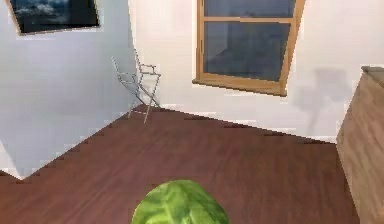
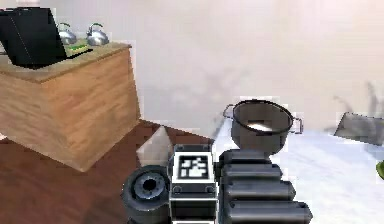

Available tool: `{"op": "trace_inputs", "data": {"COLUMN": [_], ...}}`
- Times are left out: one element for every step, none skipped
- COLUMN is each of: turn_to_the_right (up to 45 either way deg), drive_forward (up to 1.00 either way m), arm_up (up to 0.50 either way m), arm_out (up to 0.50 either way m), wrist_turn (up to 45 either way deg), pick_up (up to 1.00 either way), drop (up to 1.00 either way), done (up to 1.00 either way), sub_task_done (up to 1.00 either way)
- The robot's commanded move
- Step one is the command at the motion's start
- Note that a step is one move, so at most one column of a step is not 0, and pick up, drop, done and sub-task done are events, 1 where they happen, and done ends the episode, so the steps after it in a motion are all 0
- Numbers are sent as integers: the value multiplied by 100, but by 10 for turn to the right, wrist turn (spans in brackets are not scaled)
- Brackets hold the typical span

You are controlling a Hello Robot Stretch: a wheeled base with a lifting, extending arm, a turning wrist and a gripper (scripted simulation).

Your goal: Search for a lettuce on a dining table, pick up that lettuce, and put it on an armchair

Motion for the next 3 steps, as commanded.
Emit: {"op": "trace_inputs", "data": {"turn_to_the_right": [-270, 0, -450], "drive_forward": [0, 35, 0], "arm_up": [0, 0, 0], "arm_out": [0, 0, 0], "wrist_turn": [0, 0, 0], "pick_up": [0, 0, 0], "drop": [0, 0, 0], "done": [0, 0, 0], "sub_task_done": [0, 0, 0]}}
